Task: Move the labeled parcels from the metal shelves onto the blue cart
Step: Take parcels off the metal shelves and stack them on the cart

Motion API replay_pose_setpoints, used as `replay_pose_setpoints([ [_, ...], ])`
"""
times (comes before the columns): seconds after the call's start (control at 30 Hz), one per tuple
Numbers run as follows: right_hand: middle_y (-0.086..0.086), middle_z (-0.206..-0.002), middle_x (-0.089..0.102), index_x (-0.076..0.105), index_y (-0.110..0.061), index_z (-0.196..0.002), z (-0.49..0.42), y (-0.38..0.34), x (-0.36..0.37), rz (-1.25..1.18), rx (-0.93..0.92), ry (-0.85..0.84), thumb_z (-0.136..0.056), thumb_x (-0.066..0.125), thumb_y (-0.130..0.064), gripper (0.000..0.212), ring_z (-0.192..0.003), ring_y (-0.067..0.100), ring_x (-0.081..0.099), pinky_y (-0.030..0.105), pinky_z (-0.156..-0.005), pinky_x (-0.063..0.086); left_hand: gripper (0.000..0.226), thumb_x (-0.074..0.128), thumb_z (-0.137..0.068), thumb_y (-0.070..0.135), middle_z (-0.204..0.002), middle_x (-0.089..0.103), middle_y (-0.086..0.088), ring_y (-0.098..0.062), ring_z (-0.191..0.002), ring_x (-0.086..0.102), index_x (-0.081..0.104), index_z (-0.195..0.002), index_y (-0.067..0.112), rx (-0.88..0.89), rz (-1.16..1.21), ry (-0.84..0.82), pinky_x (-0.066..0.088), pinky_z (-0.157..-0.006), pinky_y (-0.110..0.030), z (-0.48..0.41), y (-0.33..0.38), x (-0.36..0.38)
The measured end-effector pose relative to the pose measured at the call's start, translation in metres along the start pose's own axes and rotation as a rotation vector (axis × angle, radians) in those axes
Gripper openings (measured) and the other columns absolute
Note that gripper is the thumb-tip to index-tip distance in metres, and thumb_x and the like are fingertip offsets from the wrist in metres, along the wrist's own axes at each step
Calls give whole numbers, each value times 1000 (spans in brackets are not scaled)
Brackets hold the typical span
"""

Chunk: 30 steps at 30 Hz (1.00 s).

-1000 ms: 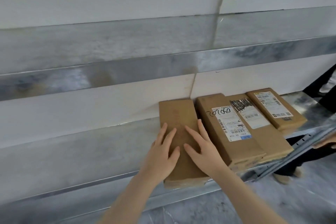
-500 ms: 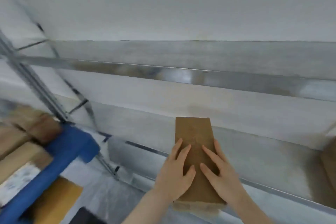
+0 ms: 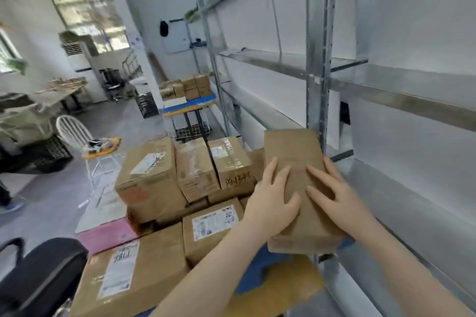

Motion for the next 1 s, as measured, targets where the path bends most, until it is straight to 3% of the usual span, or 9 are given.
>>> replay_pose_setpoints([
  [0.23,-15,-157,7,42,-43,-137,-148,-1,-4,80,-125,-56,-91,56,-40,48,-135,-3,14,24,-105,17,64,40,-93,49,-159,-8,13,-31,-140,26,15,-150,33,-60,1,48,32,-110,-46,-113,-34,-32],
  [0.4,-20,-156,4,40,-48,-136,-232,31,4,37,-117,-196,-91,55,-44,48,-130,-8,13,22,-103,14,66,41,-93,49,-160,-8,11,-26,-142,24,15,-150,31,-140,5,58,30,-110,-40,-175,-59,-21],
  [0.6,-18,-157,5,42,-46,-136,-284,73,48,-54,-82,-364,-92,56,-39,47,-141,3,14,23,-104,20,65,41,-92,52,-159,-9,15,-30,-137,32,15,-149,36,-333,-40,25,31,-109,-49,-203,-106,4],
  [0.73,-20,-156,6,43,-47,-135,-300,93,69,-88,-55,-419,-91,57,-38,47,-140,4,17,24,-102,26,63,38,-91,55,-159,-7,14,-27,-141,25,16,-148,39,-373,-93,15,17,-114,-53,-208,-130,17],
  [0.87,-16,-158,7,44,-45,-135,-307,111,86,-87,-17,-446,-91,57,-39,46,-141,6,18,24,-98,26,62,34,-90,55,-160,1,10,-19,-146,7,17,-148,39,-387,-110,-6,-3,-118,-44,-205,-147,31],
  [1.0,-17,-157,8,45,-49,-133,-314,115,93,-110,19,-445,-90,56,-41,44,-140,6,19,24,-96,28,61,33,-91,54,-160,4,10,-16,-147,-2,21,-148,37,-376,-118,16,-8,-117,-41,-204,-154,36],
])
Point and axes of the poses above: each hand's wrist, its own z-axis away from the middle knuckle, its own x-axis out of the palm, y = z × x, the point moved 1 cm from there along -z, towards the middle knuckle
